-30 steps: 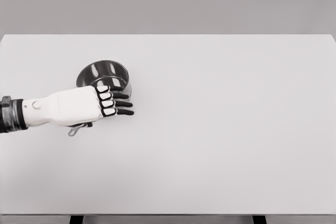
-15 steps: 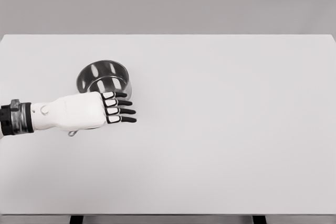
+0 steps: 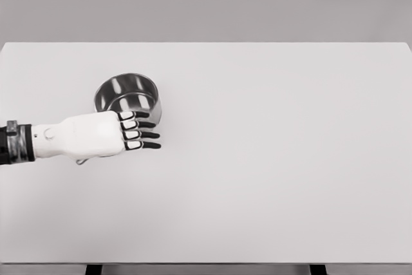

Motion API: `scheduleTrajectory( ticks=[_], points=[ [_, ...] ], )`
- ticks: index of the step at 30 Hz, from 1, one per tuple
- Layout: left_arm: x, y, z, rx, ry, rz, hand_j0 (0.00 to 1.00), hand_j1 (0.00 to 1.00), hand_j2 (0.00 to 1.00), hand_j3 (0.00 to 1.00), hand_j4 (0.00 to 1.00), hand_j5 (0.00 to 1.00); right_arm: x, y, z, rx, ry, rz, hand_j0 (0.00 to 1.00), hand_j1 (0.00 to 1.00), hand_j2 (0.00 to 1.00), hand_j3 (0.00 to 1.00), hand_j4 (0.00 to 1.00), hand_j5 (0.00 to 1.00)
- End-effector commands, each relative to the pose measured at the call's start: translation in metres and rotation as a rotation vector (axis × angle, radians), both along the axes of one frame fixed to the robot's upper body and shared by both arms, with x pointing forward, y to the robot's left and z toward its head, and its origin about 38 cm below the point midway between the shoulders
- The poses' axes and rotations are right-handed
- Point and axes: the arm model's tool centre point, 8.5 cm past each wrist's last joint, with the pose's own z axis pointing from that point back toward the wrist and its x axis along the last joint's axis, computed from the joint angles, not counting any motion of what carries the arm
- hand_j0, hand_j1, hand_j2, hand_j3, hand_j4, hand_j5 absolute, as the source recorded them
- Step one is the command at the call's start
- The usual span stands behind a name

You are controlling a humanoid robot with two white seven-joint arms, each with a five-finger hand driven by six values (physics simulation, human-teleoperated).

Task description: Rotate pot handle

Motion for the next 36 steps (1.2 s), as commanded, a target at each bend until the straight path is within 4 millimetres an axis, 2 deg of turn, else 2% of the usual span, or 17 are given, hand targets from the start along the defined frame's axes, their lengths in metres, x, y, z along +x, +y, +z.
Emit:
scheduleTrajectory(
  ticks=[1,11,19,21,29,36],
  points=[
    [0.0,0.003,0.001,0.001,0.001,0.006,1.0,1.0,1.0,1.0,1.0,1.0,0.001,0.0,0.0,0.0,-0.002,0.0,1.0,1.0,1.0,1.0,1.0,1.0],
    [0.005,0.009,0.013,-0.006,-0.034,0.023,1.0,1.0,1.0,1.0,1.0,1.0,0.001,0.0,0.0,0.0,-0.001,0.002,1.0,1.0,1.0,1.0,1.0,1.0],
    [0.004,0.014,0.015,0.0,-0.036,0.033,1.0,1.0,1.0,1.0,1.0,1.0,0.001,0.0,0.0,0.0,-0.003,0.002,1.0,1.0,1.0,1.0,1.0,1.0],
    [0.006,0.015,0.021,-0.007,-0.051,0.039,1.0,1.0,1.0,1.0,1.0,1.0,0.002,0.0,0.0,0.001,-0.004,0.002,1.0,1.0,1.0,1.0,1.0,1.0],
    [0.006,0.028,0.028,0.005,-0.065,0.068,1.0,1.0,1.0,1.0,1.0,1.0,0.001,0.0,0.0,0.0,-0.002,0.0,1.0,1.0,1.0,1.0,1.0,1.0],
    [0.007,0.029,0.03,0.001,-0.068,0.072,1.0,1.0,1.0,1.0,1.0,1.0,0.001,0.0,0.0,0.0,-0.002,0.0,1.0,1.0,1.0,1.0,1.0,1.0]
  ],
)
